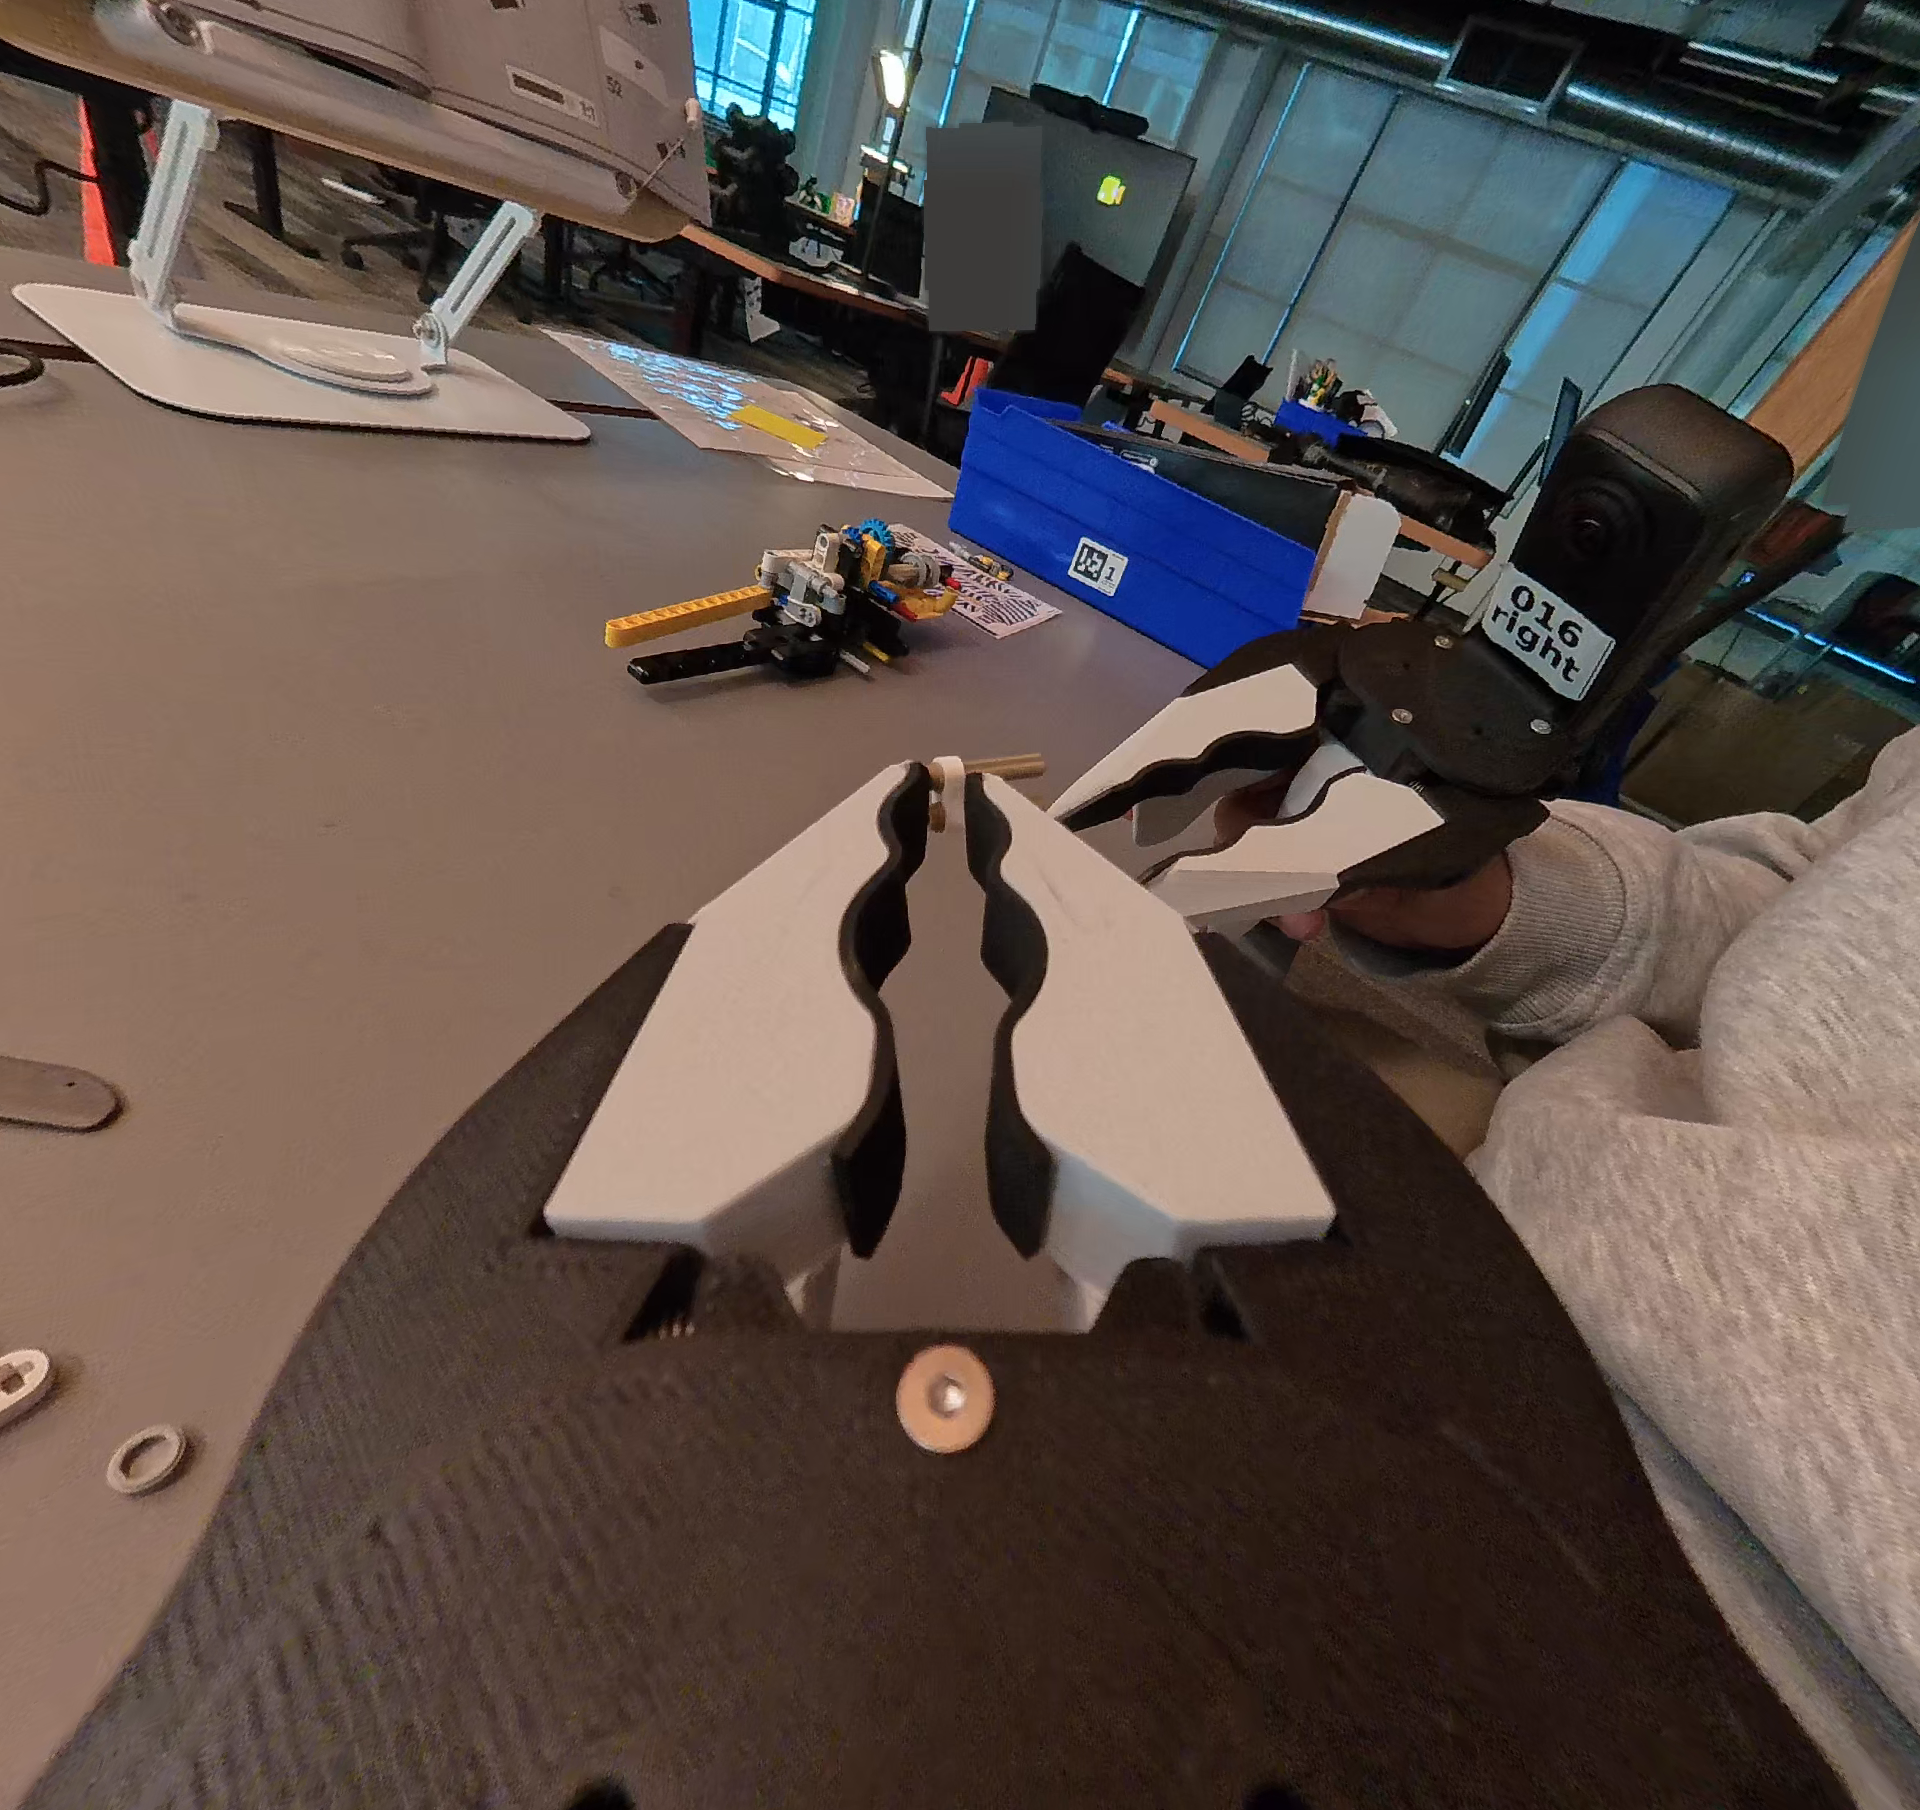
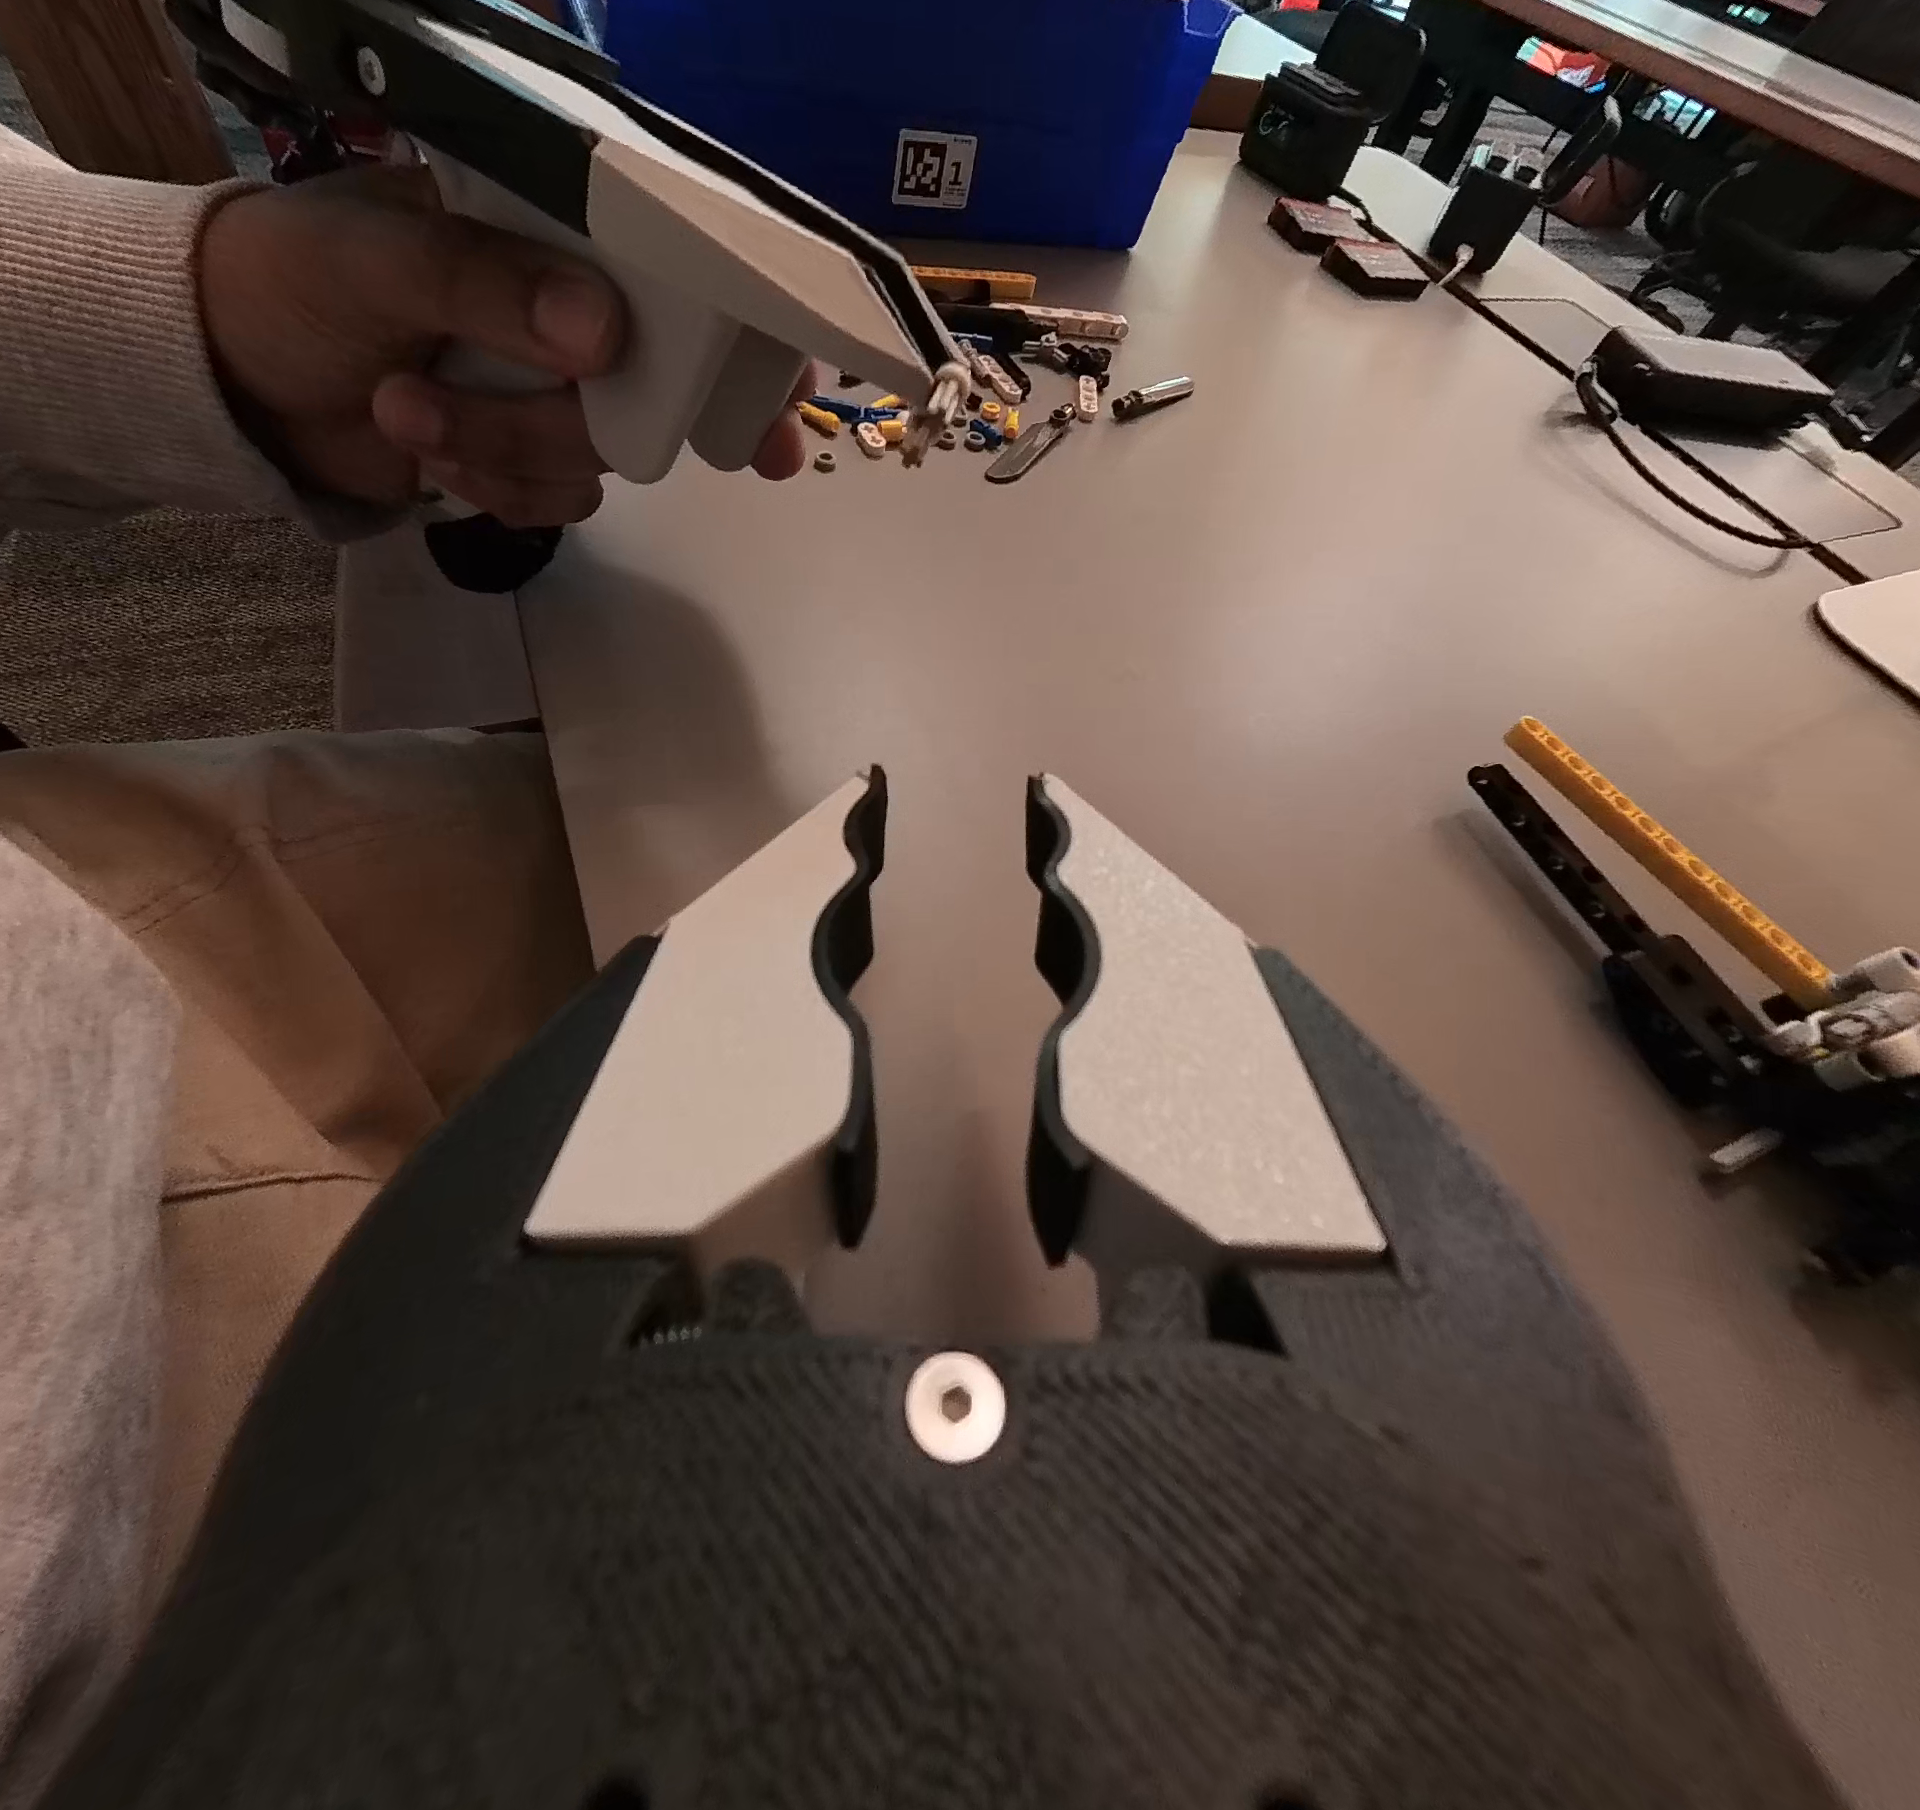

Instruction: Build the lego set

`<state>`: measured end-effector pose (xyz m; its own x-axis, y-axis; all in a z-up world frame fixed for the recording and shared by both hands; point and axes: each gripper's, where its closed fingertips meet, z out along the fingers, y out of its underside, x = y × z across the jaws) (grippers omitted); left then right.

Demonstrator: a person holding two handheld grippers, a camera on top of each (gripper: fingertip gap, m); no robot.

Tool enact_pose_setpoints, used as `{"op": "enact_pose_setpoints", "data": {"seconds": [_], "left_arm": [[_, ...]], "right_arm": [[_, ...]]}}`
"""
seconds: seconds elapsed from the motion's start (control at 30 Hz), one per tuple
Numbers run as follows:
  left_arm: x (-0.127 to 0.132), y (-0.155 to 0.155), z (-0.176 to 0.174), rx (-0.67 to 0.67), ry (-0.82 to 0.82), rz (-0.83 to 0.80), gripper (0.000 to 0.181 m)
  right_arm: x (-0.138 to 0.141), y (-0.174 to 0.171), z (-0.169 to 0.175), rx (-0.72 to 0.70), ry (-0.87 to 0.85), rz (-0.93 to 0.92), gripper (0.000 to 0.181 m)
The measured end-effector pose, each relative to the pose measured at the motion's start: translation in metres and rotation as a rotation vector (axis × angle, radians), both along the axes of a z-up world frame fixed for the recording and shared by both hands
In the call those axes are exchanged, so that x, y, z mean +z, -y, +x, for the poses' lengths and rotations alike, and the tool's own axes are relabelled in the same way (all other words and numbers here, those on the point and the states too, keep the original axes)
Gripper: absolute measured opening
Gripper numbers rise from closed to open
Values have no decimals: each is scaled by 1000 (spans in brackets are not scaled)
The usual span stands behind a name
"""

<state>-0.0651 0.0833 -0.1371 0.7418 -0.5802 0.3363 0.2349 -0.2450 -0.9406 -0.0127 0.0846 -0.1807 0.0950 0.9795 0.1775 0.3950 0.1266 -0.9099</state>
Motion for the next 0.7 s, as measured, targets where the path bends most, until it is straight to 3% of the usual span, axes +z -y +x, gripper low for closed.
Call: {"op": "enact_pose_setpoints", "data": {"seconds": [0.27,0.7], "left_arm": [[-2,3,11,-34,-25,4,3],[-1,7,22,-78,-14,13,4]], "right_arm": [[31,9,0,54,-213,-130,31],[26,17,-4,91,-174,-112,32]]}}
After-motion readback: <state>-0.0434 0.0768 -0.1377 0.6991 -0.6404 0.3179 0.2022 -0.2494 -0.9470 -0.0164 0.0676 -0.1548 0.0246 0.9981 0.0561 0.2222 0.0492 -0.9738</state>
